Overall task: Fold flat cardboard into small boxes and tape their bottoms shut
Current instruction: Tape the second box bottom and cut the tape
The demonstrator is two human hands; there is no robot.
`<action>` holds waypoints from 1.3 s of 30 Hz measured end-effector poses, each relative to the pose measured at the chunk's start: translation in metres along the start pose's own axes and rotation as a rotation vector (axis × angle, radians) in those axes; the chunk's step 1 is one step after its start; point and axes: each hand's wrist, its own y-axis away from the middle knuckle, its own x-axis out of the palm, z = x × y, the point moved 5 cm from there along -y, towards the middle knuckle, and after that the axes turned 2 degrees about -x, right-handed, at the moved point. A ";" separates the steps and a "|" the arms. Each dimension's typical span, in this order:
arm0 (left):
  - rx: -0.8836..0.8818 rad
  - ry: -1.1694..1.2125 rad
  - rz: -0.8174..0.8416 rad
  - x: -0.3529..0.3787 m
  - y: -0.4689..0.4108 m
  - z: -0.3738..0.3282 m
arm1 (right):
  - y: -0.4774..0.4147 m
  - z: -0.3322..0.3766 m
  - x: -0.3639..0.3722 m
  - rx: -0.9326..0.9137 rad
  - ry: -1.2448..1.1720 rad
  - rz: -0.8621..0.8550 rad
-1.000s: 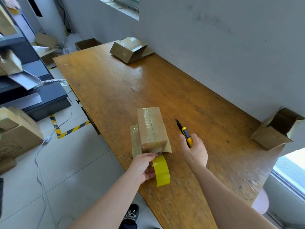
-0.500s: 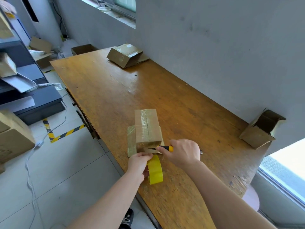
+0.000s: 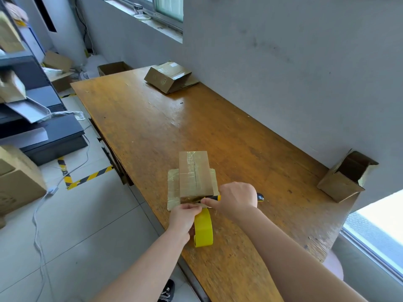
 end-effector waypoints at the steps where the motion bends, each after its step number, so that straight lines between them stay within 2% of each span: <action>1: 0.001 0.004 -0.004 0.000 -0.001 0.000 | -0.001 0.002 0.000 -0.001 0.012 0.008; 5: 0.002 0.007 -0.021 -0.002 -0.005 -0.001 | -0.010 0.007 -0.006 0.006 0.069 0.027; 8: 0.034 -0.069 0.013 0.000 -0.004 -0.002 | -0.008 0.002 0.008 0.001 0.101 0.162; 11: 0.041 -0.096 0.015 -0.005 -0.006 -0.005 | 0.007 -0.014 0.039 0.116 -0.049 0.223; 16: 0.008 -0.142 0.026 -0.009 -0.007 -0.008 | 0.028 -0.037 0.077 0.229 -0.196 0.142; 21: 0.006 -0.183 0.036 -0.008 -0.007 -0.010 | 0.035 -0.041 0.098 0.304 -0.277 0.231; 22: 0.009 -0.189 0.034 -0.007 -0.008 -0.010 | 0.033 -0.039 0.094 0.300 -0.304 0.179; 24: 0.018 -0.192 0.030 -0.007 -0.008 -0.012 | 0.026 -0.031 0.069 0.234 -0.453 -0.069; 26: 0.018 -0.188 0.035 -0.007 -0.007 -0.013 | 0.017 -0.017 0.034 0.067 -0.579 -0.334; 27: 0.013 -0.188 0.041 -0.007 -0.005 -0.013 | 0.011 -0.008 0.021 -0.013 -0.577 -0.395; 29: -0.002 -0.180 0.049 -0.007 -0.004 -0.014 | 0.000 0.008 0.007 -0.143 -0.506 -0.367; 31: -0.018 -0.182 0.052 -0.008 -0.001 -0.015 | -0.010 0.018 0.007 -0.200 -0.445 -0.257; 34: -0.043 -0.209 0.082 -0.007 0.002 -0.015 | -0.017 0.022 0.018 -0.183 -0.352 -0.171; 39: -0.028 -0.272 0.123 -0.010 0.005 -0.018 | -0.024 0.028 0.022 -0.133 -0.313 -0.183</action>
